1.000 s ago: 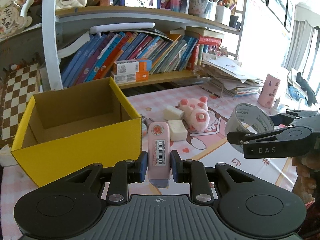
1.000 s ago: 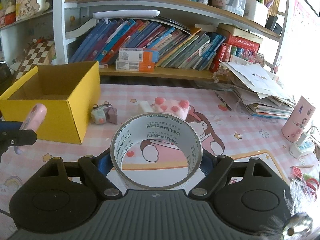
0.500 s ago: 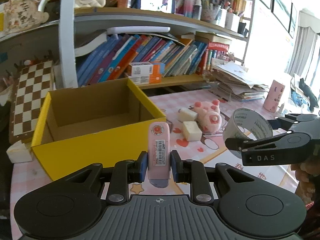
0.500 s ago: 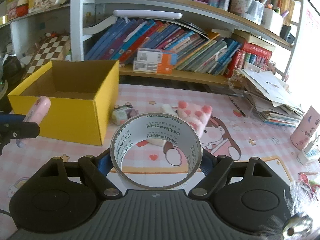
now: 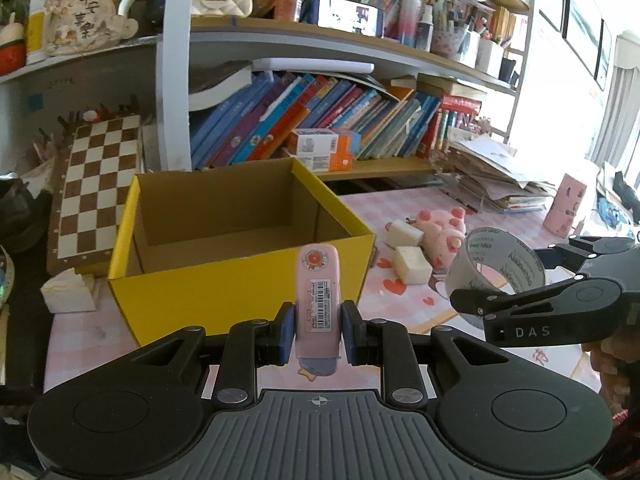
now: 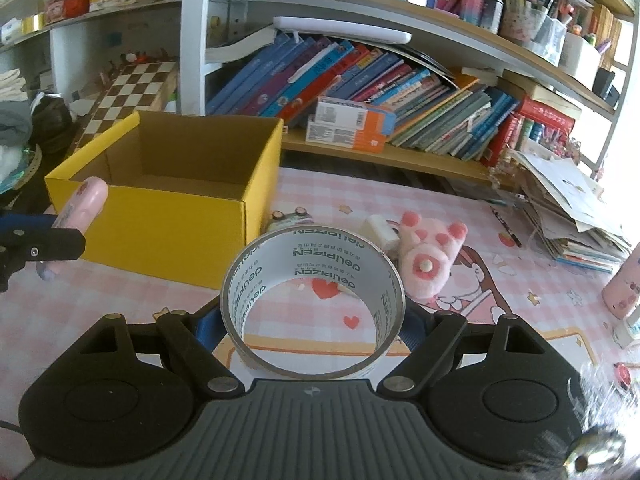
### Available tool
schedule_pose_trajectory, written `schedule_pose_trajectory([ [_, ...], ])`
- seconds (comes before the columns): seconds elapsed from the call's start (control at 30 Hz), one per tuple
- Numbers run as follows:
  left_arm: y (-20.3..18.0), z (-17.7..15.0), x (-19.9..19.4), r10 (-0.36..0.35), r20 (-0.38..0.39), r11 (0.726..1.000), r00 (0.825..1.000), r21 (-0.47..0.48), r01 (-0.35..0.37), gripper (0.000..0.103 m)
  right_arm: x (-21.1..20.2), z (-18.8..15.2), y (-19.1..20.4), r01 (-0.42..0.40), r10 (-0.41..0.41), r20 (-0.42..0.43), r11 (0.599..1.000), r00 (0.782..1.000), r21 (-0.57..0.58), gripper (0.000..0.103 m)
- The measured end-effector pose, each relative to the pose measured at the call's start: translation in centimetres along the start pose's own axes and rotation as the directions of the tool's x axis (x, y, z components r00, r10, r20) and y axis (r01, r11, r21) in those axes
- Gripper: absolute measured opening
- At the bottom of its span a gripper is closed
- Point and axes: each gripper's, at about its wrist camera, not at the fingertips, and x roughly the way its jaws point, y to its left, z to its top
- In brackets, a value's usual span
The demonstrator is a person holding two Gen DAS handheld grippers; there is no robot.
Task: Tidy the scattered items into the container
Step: 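Lift the pink marker and tape roll and carry both toward the yellow box, then lower the pink marker and tape roll into the yellow box with both tools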
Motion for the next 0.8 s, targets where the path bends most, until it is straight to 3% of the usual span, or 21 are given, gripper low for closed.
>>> schedule_pose_trajectory([
  [0.33, 1.8, 1.9, -0.4, 0.033, 0.059, 0.999, 0.998, 0.003, -0.033, 0.023, 0.4, 2.7, 1.8, -0.053, 0.056, 0.053, 0.997, 0.997, -0.063, 0.083],
  [0.8, 4.4, 6.8, 1.1, 0.096, 0.151, 0.994, 0.984, 0.034, -0.102, 0.023, 2.5, 9.5, 3.4, -0.104, 0.133, 0.16, 0.978, 0.978, -0.179, 0.083],
])
